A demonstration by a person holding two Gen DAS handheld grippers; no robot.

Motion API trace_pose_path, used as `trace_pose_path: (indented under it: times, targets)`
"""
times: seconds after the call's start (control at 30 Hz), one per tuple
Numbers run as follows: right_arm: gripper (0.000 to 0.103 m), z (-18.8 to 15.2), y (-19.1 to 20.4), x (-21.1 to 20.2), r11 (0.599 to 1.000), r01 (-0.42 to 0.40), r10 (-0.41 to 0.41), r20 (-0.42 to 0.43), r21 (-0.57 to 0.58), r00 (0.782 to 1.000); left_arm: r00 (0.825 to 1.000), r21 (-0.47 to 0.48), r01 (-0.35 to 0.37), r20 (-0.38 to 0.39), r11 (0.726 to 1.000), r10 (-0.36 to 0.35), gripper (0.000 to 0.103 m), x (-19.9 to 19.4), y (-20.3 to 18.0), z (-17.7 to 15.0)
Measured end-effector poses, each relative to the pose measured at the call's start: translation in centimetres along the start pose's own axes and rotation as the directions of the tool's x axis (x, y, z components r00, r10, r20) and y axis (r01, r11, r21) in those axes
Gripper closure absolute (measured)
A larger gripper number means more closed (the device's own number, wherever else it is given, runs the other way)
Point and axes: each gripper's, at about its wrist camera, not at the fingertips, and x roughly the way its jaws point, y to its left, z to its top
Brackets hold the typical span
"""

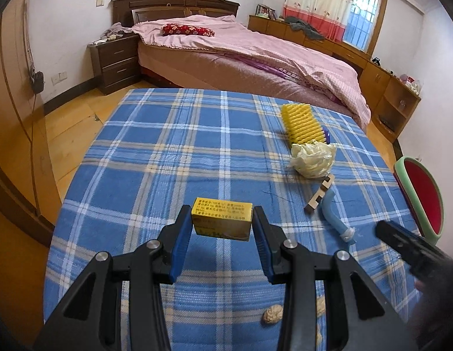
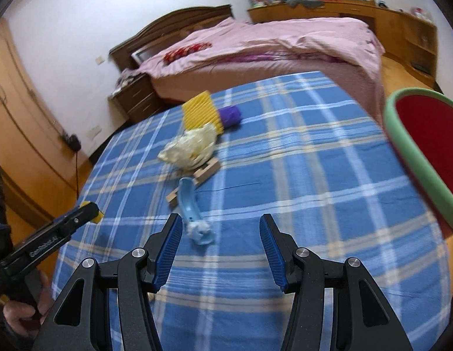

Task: Collect trash
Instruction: 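Grasp the small yellow box with the left gripper while the right gripper grasps the light blue plastic piece, then carry the yellow box and light blue piece over the red bucket with both grippers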

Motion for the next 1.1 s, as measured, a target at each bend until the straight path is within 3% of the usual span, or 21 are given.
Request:
trace_pose_path:
  times: [0.23, 0.4, 0.57, 0.83, 1.1]
  targets:
    - [0.048, -0.1, 2.0, 2.4, 0.997, -0.010, 0.007, -0.036, -0.075, 0.999, 1.000, -0.011, 0.005, 0.000, 1.000, -0.005, 0.061, 0.2, 0.4, -0.2]
    - [0.058, -0.2, 2.2, 3.5, 0.996, -0.008, 0.003, -0.058, -0.089, 0.998, 1.000, -0.013, 0.017, -0.005, 1.000, -0.017, 0.061, 0.4, 0.3, -0.4]
    - [0.074, -0.3, 2.1, 3.9, 0.995, 0.018, -0.025, -0.064, -0.097, 0.998, 0.999, -0.006, 0.033, -0.004, 0.999, -0.033, 0.061, 0.5, -0.2, -0.3]
    - [0.079, -0.6, 1.8, 3.5, 0.997, -0.006, 0.001, -0.059, -0.080, 0.998, 0.999, 0.014, 0.042, 0.011, 0.999, -0.043, 0.061, -0.4, -1.1, -0.2]
    - [0.079, -1.2, 0.4, 0.1, 0.999, -0.049, 0.049, 0.001, 0.002, 0.999, 0.998, 0.044, 0.054, 0.022, 0.998, -0.055, 0.061, -1.5, -2.5, -0.4]
